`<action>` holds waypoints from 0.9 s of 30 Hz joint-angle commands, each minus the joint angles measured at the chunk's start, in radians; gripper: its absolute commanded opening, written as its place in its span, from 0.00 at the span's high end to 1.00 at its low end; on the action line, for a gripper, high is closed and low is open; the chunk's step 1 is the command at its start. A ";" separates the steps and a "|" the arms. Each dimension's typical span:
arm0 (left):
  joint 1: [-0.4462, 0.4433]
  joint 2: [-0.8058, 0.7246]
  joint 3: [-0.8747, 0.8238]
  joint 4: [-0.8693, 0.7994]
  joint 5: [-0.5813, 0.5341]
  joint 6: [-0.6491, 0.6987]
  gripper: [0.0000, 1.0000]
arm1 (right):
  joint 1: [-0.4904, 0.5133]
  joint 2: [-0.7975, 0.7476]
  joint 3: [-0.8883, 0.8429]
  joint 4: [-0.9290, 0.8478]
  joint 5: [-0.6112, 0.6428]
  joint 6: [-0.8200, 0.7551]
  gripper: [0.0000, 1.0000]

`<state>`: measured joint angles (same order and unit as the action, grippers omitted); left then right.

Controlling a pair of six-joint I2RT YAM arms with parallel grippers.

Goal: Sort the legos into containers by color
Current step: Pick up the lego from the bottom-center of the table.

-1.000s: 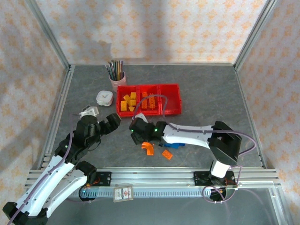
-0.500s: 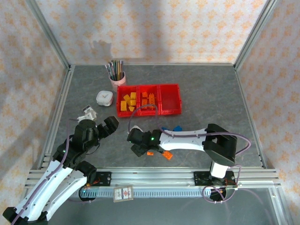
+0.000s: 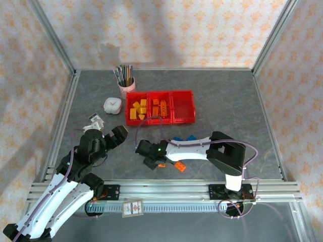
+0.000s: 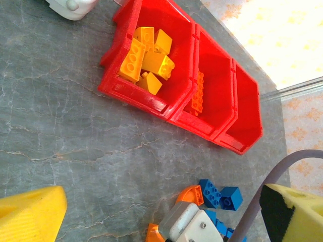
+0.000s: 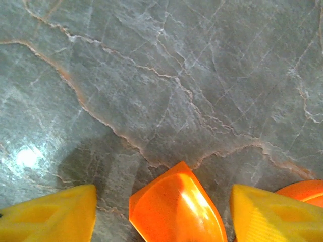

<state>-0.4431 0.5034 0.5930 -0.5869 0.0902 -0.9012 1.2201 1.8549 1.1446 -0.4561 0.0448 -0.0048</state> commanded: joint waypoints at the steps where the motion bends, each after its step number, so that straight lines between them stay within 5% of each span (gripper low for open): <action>1: 0.007 -0.011 -0.003 -0.018 0.003 -0.011 0.01 | -0.023 0.031 0.004 -0.038 0.039 -0.020 0.36; 13: 0.007 0.001 -0.009 0.005 0.011 -0.016 0.01 | -0.036 -0.005 -0.023 -0.037 0.051 0.009 0.59; 27: 0.006 0.024 0.017 0.025 0.012 -0.001 0.01 | -0.089 -0.082 0.023 -0.025 0.035 0.044 0.69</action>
<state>-0.4431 0.5186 0.5934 -0.5854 0.0975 -0.9085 1.1454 1.8332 1.1442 -0.4580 0.0483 0.0139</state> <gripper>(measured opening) 0.994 0.327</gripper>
